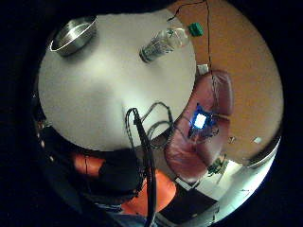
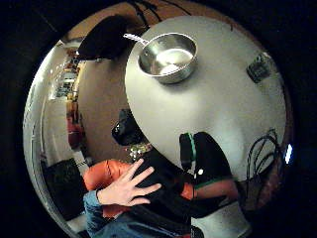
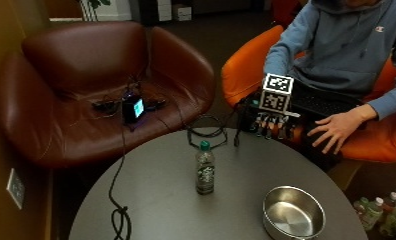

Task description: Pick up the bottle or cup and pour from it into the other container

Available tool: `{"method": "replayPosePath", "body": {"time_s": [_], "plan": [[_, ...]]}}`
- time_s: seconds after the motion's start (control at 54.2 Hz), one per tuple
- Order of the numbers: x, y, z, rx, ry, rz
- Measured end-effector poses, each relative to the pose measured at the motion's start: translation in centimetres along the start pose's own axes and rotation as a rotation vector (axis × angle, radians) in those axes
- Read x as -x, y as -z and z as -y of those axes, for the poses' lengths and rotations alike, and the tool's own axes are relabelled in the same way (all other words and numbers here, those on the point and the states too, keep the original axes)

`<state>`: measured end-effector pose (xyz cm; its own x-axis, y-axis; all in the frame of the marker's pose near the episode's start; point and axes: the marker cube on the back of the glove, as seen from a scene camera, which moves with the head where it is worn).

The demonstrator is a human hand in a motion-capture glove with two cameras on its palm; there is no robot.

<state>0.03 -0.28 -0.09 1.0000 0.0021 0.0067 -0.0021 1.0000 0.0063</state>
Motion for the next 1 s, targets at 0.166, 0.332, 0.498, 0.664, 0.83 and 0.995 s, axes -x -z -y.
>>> {"method": "replayPosePath", "body": {"time_s": [0.166,0.332,0.498,0.664,0.83,0.995], "plan": [[-0.6,0.1,1.3,-0.003,-0.001,-0.006],[-0.8,0.4,2.3,-0.001,-0.007,0.004],[-0.3,0.8,2.1,-0.034,0.033,0.0],[-0.8,1.4,0.2,-0.038,0.061,-0.025],[-2.9,1.9,-2.3,-0.059,0.059,-0.041],[-7.3,1.9,-4.8,-0.076,0.007,-0.117]]}}
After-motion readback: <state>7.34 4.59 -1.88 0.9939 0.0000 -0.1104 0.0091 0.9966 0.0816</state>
